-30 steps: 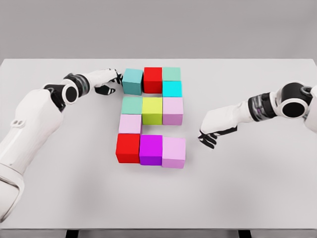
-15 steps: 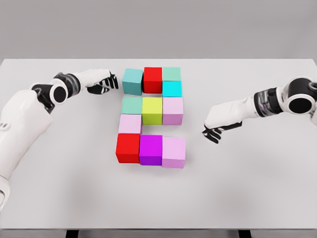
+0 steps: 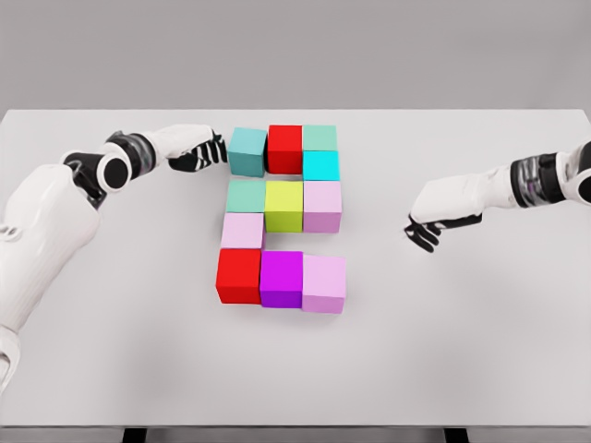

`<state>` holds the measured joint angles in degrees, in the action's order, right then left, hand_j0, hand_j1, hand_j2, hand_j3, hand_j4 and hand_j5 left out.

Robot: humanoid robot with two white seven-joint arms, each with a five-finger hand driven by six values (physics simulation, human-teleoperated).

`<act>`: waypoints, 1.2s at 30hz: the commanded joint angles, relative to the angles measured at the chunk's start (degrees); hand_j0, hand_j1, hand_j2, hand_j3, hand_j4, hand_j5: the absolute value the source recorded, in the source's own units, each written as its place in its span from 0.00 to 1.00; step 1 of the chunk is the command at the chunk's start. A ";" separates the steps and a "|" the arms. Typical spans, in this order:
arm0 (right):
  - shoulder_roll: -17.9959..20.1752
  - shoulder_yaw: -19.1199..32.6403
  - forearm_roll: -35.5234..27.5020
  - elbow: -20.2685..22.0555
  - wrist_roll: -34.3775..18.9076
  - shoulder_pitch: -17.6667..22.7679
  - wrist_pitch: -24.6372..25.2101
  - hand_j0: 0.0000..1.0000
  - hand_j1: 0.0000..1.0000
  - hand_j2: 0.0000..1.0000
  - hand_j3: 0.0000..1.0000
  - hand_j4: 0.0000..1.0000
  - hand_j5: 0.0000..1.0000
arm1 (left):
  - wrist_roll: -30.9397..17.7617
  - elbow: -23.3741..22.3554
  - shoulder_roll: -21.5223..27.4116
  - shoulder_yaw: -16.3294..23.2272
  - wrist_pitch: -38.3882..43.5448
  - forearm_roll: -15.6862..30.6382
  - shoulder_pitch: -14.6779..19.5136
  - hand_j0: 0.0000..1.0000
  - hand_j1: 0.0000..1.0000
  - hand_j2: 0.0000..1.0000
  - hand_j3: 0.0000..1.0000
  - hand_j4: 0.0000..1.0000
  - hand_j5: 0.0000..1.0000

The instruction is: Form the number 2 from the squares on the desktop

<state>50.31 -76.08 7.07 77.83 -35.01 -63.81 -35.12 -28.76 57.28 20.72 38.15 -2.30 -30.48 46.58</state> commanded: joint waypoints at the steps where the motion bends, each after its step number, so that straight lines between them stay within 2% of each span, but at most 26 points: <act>1: 0.93 0.58 -0.30 0.13 0.01 0.09 0.12 0.19 0.19 0.19 0.19 0.19 0.19 | 0.02 0.03 -0.15 0.61 -0.07 0.07 0.00 0.50 0.50 0.50 0.50 0.50 0.50; 11: 0.76 0.41 -0.30 -0.13 0.01 0.62 0.12 0.17 0.17 0.17 0.17 0.17 0.17 | 0.20 0.03 -0.59 0.69 -0.33 0.07 0.18 0.50 0.50 0.50 0.50 0.50 0.50; 25: 0.67 -0.03 -0.12 -0.05 0.01 1.05 0.12 0.22 0.22 0.22 0.22 0.22 0.22 | 0.46 -0.24 -0.41 0.52 -0.25 0.07 0.00 0.52 0.52 0.52 0.52 0.52 0.52; 27: 0.67 -0.03 -0.04 -0.05 0.01 1.05 0.12 0.22 0.22 0.22 0.22 0.22 0.22 | 0.55 -0.50 0.20 -0.01 0.10 0.16 -0.18 0.60 0.60 0.60 0.60 0.60 0.60; 29: 0.58 -0.03 -0.04 -0.05 0.01 1.05 0.12 0.25 0.25 0.25 0.25 0.25 0.25 | 0.55 -0.76 1.25 -0.10 0.28 1.39 -0.18 0.81 0.81 0.81 0.81 0.81 0.81; 30: 0.58 -0.03 0.05 -0.05 0.01 1.05 0.12 0.25 0.25 0.25 0.25 0.25 0.25 | 0.55 -1.11 1.69 -0.10 0.28 1.57 -0.09 0.86 0.86 0.86 0.86 0.86 0.86; 31: 0.67 -0.03 -0.04 0.04 0.01 1.05 0.12 0.25 0.25 0.25 0.25 0.25 0.25 | 0.72 -1.47 2.31 -0.18 0.37 1.57 -0.09 1.00 1.00 1.00 1.00 1.00 1.00; 32: 0.67 -0.03 0.05 0.04 0.01 1.05 0.12 0.27 0.27 0.27 0.27 0.27 0.27 | 0.72 -1.03 3.54 -0.27 0.28 2.18 0.09 1.00 1.00 1.00 1.00 1.00 1.00; 34: 0.58 -0.03 -0.03 0.04 0.01 1.05 0.12 0.28 0.28 0.28 0.28 0.28 0.28 | 0.81 -0.76 6.97 -0.71 0.02 8.76 0.44 1.00 1.00 1.00 1.00 1.00 1.00; 35: 0.67 -0.03 -0.04 -0.05 0.01 1.05 0.12 0.29 0.29 0.29 0.29 0.29 0.29 | 0.99 -0.85 9.60 -2.99 -0.07 11.76 0.26 1.00 1.00 1.00 1.00 1.00 1.00; 36: 0.76 0.06 -0.04 -0.05 0.01 1.05 0.12 0.31 0.31 0.31 0.31 0.31 0.31 | 0.99 -0.42 11.89 -6.07 -1.73 12.73 -0.44 1.00 1.00 1.00 1.00 1.00 1.00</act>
<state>50.97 -76.12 7.31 77.79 -35.01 -62.75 -35.12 -27.90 56.63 28.76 35.19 -3.48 -21.77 45.88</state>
